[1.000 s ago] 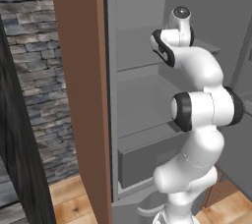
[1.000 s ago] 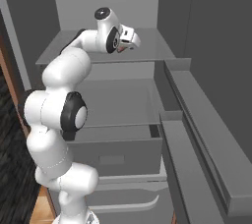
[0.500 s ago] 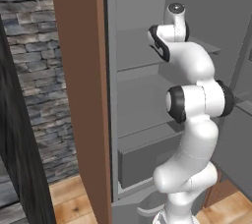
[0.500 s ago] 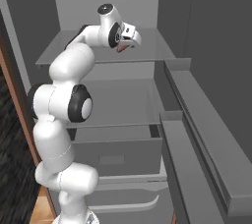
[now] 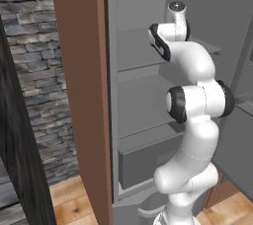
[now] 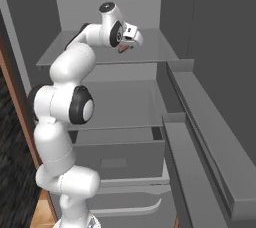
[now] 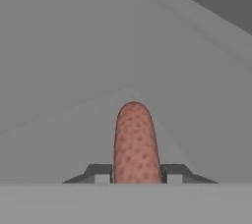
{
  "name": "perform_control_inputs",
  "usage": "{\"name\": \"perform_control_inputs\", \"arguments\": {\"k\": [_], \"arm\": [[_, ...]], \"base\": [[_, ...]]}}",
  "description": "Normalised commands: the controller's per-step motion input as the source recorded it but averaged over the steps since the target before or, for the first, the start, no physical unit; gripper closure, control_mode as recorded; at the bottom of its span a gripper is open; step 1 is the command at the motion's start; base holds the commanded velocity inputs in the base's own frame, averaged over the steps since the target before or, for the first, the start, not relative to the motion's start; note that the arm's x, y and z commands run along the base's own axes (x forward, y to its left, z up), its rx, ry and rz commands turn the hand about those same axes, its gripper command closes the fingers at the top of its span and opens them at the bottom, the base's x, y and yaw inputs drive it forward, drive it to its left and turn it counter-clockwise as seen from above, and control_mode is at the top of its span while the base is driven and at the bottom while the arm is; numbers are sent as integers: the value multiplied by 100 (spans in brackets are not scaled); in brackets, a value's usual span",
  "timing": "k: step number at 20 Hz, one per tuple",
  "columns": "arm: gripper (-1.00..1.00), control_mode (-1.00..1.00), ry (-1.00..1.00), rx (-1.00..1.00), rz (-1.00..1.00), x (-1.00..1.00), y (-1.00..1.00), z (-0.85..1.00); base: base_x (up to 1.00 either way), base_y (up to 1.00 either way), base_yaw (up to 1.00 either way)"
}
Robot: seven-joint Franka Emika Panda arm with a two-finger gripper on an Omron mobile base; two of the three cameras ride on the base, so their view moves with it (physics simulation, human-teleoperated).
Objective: Move the hot dog bun to the plate on the dining table and place the condiment next to that plate. Then navigate to the fridge and take the sausage and place it on the plate as well.
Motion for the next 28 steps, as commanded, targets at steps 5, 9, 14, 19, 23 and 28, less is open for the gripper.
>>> {"name": "perform_control_inputs", "arguments": {"k": [5, 9, 14, 19, 23, 28], "arm": [[100, -100, -25, 2, 0, -85, -10, 2], [100, -100, -17, 11, -6, -98, -6, 39], [100, -100, -18, 5, -2, -100, 2, 56], [100, -100, -6, 3, -2, -100, 10, 58], [100, -100, -2, 6, -1, -100, 21, 23], [100, -100, 0, 8, -3, -100, 12, 23]], "base": [[0, 0, 0], [0, 0, 0], [0, 0, 0], [0, 0, 0], [0, 0, 0], [0, 0, 0]]}}
